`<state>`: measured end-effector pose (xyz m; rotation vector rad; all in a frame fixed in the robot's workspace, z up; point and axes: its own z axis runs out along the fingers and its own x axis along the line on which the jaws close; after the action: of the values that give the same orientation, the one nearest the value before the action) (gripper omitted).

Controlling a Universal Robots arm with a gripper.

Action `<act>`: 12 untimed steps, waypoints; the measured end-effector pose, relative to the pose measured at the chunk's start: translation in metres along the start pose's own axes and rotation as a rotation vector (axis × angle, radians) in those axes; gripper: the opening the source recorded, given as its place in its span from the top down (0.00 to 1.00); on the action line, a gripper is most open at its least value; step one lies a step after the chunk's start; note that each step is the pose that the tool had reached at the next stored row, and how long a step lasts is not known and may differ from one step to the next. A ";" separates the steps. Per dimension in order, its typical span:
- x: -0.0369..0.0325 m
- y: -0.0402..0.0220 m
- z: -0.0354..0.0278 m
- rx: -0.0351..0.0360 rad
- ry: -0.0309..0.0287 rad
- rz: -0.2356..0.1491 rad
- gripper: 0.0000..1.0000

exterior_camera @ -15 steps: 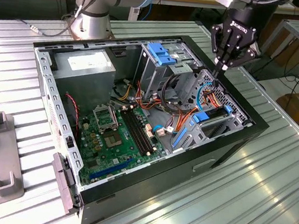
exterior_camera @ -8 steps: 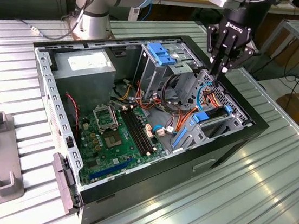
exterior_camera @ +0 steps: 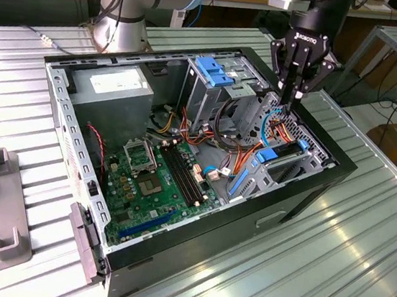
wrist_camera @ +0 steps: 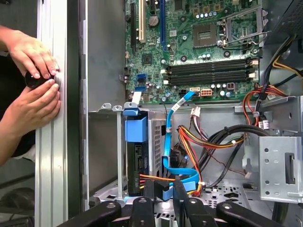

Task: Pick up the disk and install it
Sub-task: 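Insert the second disk wire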

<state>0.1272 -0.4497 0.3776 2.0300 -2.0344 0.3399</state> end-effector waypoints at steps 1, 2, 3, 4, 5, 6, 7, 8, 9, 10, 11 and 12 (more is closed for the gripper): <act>-0.0009 0.0000 0.0013 0.0000 0.0017 0.000 0.70; -0.0013 0.0000 0.0021 0.0001 0.0043 0.000 0.70; -0.0015 0.0000 0.0027 0.0009 0.0093 0.000 0.71; -0.0017 0.0000 0.0030 0.0013 0.0119 0.001 0.78; -0.0018 0.0000 0.0033 0.0018 0.0142 0.001 0.78; -0.0017 0.0000 0.0034 0.0021 0.0150 0.001 0.84; -0.0018 0.0000 0.0036 0.0025 0.0150 0.001 0.84; -0.0019 0.0000 0.0037 0.0027 0.0149 0.001 0.84; -0.0019 0.0000 0.0039 0.0029 0.0148 0.001 0.84; -0.0020 0.0000 0.0044 0.0029 0.0146 0.001 0.84; -0.0020 0.0000 0.0049 0.0029 0.0141 0.001 0.84; -0.0017 0.0000 0.0055 0.0029 0.0130 0.001 0.84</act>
<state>0.1272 -0.4499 0.3719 2.0230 -2.0288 0.3556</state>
